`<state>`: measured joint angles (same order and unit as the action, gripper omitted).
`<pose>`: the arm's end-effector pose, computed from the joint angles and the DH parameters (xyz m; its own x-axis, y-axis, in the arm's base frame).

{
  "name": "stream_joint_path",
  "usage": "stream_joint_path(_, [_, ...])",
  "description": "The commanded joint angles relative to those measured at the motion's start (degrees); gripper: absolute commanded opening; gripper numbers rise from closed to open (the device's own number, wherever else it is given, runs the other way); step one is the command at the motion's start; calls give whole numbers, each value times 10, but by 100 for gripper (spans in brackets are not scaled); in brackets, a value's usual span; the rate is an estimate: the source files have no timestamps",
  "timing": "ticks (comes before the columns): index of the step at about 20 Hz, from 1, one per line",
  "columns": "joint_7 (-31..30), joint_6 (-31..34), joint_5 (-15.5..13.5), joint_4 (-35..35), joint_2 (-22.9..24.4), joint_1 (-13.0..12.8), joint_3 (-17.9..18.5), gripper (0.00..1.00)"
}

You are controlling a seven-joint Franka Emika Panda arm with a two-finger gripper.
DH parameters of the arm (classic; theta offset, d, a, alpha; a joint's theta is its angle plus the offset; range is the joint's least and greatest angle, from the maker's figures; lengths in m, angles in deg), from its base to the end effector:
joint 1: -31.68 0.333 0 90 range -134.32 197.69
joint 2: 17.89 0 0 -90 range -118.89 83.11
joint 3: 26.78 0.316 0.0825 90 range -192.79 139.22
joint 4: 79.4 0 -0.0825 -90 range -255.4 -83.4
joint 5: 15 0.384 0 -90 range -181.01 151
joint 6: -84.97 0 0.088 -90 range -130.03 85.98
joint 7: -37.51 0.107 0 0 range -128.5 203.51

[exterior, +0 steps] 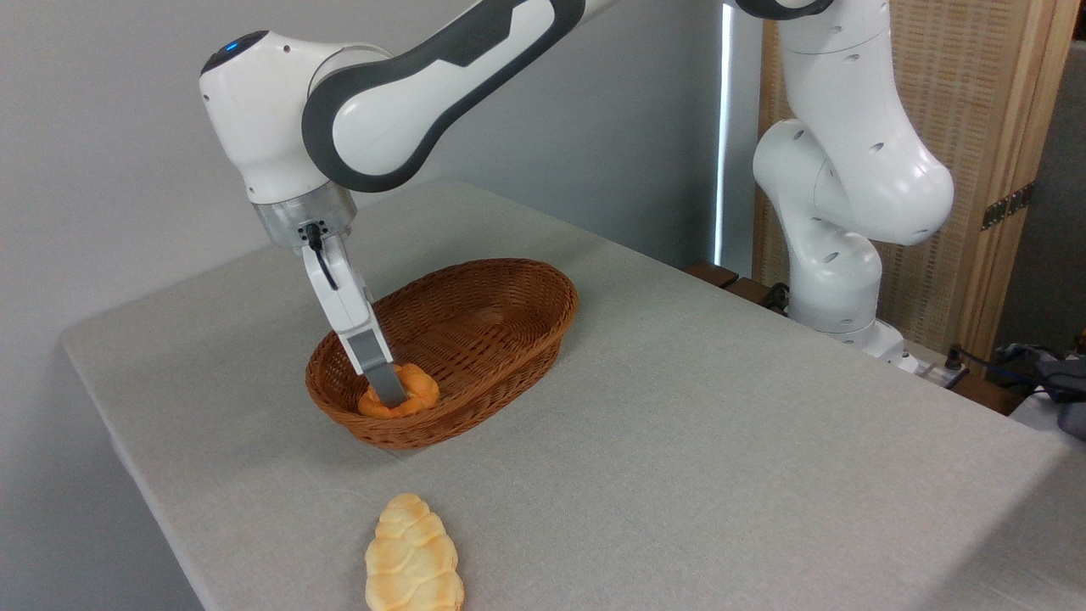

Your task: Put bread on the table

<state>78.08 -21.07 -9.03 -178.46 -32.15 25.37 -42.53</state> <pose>0.5783 -0.2131 0.4306 0.4272 -0.8977 -0.1078 -0.8991 -0.4344 0.0539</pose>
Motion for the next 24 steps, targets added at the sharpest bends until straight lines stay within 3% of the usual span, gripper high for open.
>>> stream_joint_path(1, [6,-13,7,2,-4,-1,0,16])
stream_joint_path(7, [2,-3,7,4,5,-2,-1,17])
stream_joint_path(12, [-4,30,2,4,43,-1,-23,17])
stream_joint_path(17, [-1,72,-3,4,89,0,-22,17])
stream_joint_path(20, [-1,94,-3,4,114,6,-10,19])
stream_joint_path(24, [4,97,-7,4,147,6,68,29])
